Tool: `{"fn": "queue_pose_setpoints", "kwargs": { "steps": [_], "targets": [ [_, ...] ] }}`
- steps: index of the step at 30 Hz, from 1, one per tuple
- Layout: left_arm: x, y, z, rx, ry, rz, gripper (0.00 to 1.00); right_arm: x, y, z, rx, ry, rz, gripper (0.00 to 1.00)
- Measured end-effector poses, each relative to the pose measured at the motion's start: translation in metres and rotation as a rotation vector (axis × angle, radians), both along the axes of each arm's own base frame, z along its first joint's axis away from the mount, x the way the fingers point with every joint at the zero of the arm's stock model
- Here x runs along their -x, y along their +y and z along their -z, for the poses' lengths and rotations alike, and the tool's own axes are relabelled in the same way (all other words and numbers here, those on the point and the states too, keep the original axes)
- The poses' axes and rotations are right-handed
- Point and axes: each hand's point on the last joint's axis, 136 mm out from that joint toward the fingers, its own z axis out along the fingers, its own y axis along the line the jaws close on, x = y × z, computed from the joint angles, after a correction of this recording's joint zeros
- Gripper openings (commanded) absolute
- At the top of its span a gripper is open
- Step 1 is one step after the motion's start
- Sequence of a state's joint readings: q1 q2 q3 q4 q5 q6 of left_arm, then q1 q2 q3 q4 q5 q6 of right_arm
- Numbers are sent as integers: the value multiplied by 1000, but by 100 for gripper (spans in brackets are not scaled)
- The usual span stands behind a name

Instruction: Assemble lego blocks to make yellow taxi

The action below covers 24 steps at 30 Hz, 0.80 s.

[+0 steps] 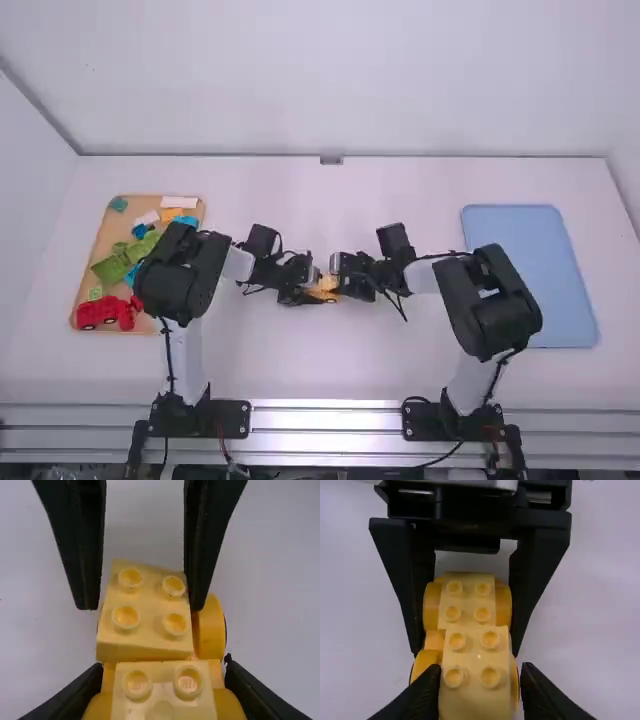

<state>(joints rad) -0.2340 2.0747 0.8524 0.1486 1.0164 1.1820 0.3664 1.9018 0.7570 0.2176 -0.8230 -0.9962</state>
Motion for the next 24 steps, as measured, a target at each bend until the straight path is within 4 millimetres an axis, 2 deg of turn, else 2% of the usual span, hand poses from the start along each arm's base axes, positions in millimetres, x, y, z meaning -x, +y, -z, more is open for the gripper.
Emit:
{"fn": "queue_pose_setpoints", "kwargs": {
  "steps": [4,5,8,13,24],
  "targets": [
    [1,0,0,1,0,3,50,0,0,0,-1,-3,-1,48],
    [1,0,0,1,0,3,50,-1,0,-1,-2,-4,0,46],
    [0,0,0,0,-5,2,50,1,1,-2,-11,2,-7,31],
    [0,0,0,0,-3,2,49,2,3,-4,-24,-2,-15,22],
    [0,0,0,0,-5,2,49,4,1,-7,-51,61,3,22]
  ]
}}
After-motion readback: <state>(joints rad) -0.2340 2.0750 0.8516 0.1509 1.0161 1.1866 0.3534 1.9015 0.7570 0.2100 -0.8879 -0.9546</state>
